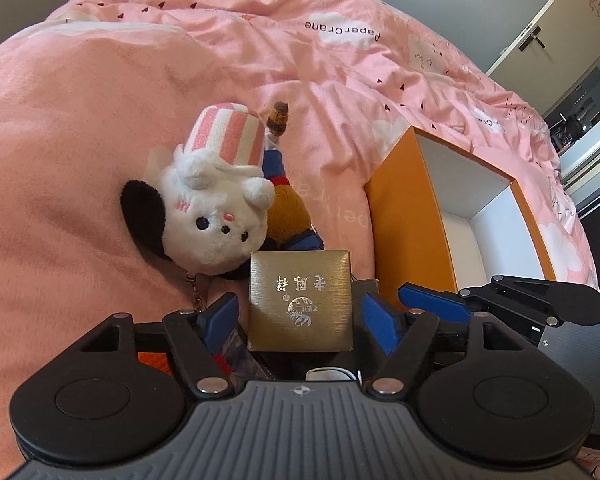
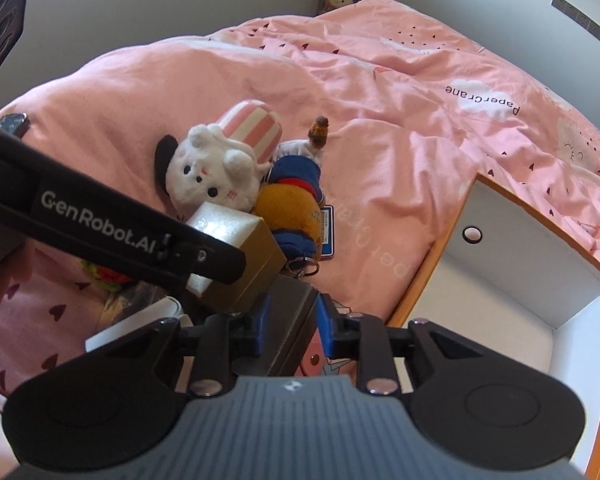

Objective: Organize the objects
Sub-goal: 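Grasp the gold square box with the left tool while the right tool reaches the items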

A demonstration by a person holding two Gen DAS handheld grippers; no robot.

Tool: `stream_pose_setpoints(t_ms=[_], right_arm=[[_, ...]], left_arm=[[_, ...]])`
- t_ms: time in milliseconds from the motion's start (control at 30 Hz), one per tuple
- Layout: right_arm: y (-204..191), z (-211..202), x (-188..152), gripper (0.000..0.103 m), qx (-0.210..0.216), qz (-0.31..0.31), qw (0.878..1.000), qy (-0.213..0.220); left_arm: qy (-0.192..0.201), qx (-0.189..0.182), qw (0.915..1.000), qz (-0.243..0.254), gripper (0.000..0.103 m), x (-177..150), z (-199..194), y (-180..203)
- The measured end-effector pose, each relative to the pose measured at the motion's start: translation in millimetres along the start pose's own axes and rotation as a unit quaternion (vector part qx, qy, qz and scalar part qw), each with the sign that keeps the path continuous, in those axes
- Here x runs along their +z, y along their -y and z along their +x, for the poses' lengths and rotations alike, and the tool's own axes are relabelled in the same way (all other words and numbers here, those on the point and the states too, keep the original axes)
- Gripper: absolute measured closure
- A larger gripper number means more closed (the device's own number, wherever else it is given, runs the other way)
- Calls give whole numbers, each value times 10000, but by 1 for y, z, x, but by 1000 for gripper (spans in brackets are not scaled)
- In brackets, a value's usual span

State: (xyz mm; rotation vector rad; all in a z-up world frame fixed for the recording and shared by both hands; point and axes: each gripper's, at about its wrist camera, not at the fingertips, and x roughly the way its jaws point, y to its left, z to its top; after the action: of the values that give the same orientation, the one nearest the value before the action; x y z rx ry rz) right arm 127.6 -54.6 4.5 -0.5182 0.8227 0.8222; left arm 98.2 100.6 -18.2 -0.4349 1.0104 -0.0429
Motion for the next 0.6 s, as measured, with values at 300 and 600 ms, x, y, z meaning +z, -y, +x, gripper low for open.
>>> stream_pose_setpoints(t_ms=[300,600], right_arm=[[5,13,3,76,291,37,9994,-208],[16,27,15,62,615,41,9957,-693]], left_arm=[[-234,-51,9997,99,36,2,17,-1],[27,-17,9996,266,36,6,-4,-4]])
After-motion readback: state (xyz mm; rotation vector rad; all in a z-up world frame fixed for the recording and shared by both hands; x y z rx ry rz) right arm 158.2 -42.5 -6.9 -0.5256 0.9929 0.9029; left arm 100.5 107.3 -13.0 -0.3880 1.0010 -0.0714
